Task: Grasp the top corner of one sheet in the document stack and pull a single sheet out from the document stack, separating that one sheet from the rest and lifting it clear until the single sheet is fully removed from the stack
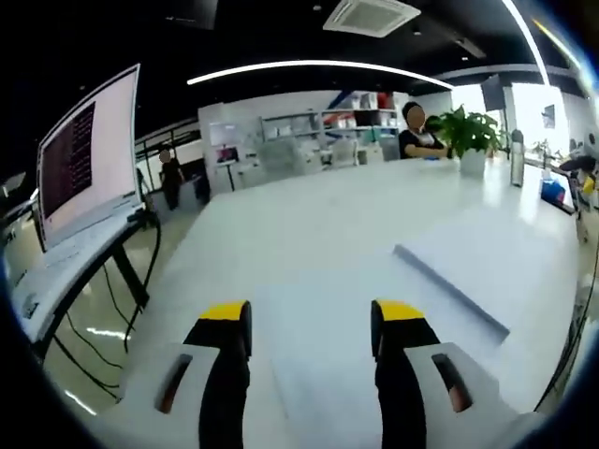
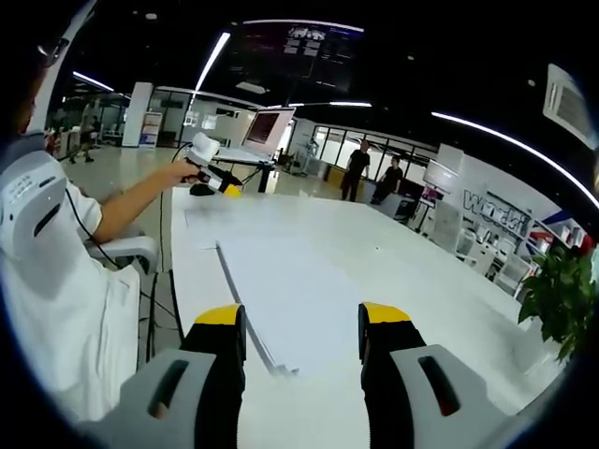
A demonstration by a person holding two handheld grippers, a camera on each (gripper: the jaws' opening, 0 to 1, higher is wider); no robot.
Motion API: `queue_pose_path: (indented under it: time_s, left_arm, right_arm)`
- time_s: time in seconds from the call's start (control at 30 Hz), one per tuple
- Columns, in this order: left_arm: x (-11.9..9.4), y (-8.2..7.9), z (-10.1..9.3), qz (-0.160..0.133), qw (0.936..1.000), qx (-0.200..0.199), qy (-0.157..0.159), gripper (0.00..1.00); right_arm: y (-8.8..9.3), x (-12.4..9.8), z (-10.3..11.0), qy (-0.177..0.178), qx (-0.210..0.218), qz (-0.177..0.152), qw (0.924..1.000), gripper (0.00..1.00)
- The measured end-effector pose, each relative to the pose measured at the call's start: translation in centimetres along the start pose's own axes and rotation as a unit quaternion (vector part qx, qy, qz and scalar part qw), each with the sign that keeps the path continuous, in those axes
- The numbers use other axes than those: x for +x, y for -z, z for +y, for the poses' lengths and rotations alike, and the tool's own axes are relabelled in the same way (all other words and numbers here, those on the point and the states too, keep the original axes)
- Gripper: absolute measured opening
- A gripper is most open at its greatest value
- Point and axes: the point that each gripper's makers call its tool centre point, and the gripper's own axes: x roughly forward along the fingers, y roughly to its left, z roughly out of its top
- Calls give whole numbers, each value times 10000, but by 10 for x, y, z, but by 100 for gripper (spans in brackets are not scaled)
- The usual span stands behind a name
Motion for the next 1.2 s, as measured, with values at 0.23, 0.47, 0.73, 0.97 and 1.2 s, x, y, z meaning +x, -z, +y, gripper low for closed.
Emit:
queue_pose_path:
  time_s: [0.23, 0.47, 0.73, 0.97, 1.2]
  left_arm:
    - [-1, -11, -21, -178, 9993, 58, 314, 52]
    - [-7, -27, -46, -421, 9970, 92, 646, 51]
    - [-16, -40, -71, -630, 9924, 146, 1044, 51]
    - [-28, -54, -95, -876, 9862, 244, 1384, 50]
    - [-38, -65, -113, -1021, 9810, 366, 1610, 50]
  right_arm:
    - [1, -1, -4, 52, 45, -3, 10000, 48]
    - [1, -3, -5, 73, 49, -4, 10000, 48]
    - [0, -3, -5, 85, 54, -10, 9999, 48]
    - [0, -4, -5, 93, 52, -9, 9999, 48]
    - [-1, -5, -6, 113, 60, -33, 9999, 48]
